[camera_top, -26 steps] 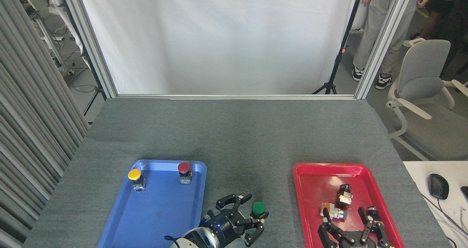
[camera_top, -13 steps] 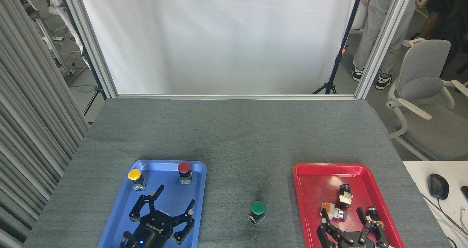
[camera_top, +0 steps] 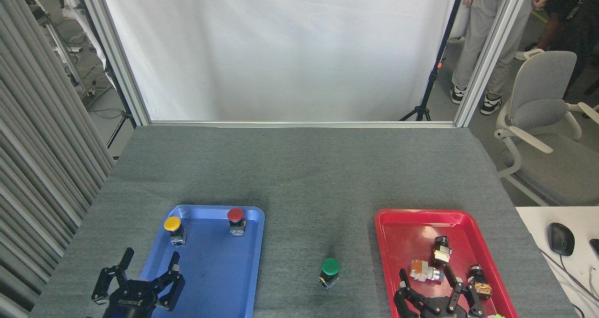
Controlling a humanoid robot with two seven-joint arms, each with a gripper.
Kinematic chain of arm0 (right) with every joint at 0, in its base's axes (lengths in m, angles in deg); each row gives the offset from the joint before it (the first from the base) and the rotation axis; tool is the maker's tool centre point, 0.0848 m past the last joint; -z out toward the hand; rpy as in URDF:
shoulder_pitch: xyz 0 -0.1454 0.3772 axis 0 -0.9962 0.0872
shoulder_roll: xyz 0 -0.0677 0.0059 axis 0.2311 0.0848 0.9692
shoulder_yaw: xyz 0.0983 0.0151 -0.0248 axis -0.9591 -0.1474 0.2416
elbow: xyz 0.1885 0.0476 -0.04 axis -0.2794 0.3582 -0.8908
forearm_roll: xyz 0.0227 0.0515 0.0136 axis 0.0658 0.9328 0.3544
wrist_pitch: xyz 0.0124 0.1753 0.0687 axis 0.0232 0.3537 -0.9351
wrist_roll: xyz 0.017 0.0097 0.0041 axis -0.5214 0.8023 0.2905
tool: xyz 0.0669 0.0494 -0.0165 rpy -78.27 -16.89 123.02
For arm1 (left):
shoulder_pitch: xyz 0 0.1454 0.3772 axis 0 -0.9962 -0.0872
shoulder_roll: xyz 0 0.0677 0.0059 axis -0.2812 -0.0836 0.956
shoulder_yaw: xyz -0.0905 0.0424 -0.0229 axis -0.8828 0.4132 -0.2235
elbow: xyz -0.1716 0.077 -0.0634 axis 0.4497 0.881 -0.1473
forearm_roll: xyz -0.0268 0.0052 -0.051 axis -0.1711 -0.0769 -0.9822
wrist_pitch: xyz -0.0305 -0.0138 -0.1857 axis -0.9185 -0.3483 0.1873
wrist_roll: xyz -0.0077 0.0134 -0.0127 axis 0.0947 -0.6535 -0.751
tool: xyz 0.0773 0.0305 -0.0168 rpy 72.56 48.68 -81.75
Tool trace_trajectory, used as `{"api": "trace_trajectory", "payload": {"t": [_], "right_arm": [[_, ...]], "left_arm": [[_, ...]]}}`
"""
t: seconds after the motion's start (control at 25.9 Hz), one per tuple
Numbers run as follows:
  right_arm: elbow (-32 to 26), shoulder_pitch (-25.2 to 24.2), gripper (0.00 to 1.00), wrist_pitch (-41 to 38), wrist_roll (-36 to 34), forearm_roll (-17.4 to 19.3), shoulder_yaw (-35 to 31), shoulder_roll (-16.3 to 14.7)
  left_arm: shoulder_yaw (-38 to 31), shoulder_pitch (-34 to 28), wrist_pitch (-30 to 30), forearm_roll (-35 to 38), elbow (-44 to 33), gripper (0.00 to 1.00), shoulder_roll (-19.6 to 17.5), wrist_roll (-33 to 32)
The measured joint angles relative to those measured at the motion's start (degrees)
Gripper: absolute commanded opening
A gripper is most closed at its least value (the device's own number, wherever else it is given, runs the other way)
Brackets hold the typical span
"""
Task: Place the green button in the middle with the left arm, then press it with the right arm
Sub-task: 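Move the right gripper from the red tray to the green button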
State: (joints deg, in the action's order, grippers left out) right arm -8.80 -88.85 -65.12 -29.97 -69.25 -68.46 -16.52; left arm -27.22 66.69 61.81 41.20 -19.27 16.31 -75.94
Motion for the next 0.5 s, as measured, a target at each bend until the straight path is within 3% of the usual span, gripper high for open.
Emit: {"api": "trace_trajectory", "payload": {"t": [0.12, 0.31, 0.43, 0.5], "right_arm": [[0.09, 0.56, 0.72, 0.1, 0.01, -0.75, 1.94, 0.47], [1.26, 3.21, 0.19, 0.22, 0.19, -2.68, 7.16, 1.62], [2.78, 5.1, 0.02, 0.58, 1.82, -4.06, 10.48, 2.3], [4.18, 6.22, 0.0, 0.67, 2.94, -4.82, 12.58, 2.86]], "left_arm": [[-0.13, 0.75, -0.2, -0.14, -0.24, 0.99, 0.09, 0.0], [-0.18, 0.96, -0.32, -0.43, -0.31, 0.99, 0.35, -0.21], [-0.19, 1.08, -0.33, -0.72, -0.27, 0.99, 0.46, -0.23], [-0.19, 1.32, -0.33, -0.9, -0.27, 0.99, 0.47, -0.24]]}}
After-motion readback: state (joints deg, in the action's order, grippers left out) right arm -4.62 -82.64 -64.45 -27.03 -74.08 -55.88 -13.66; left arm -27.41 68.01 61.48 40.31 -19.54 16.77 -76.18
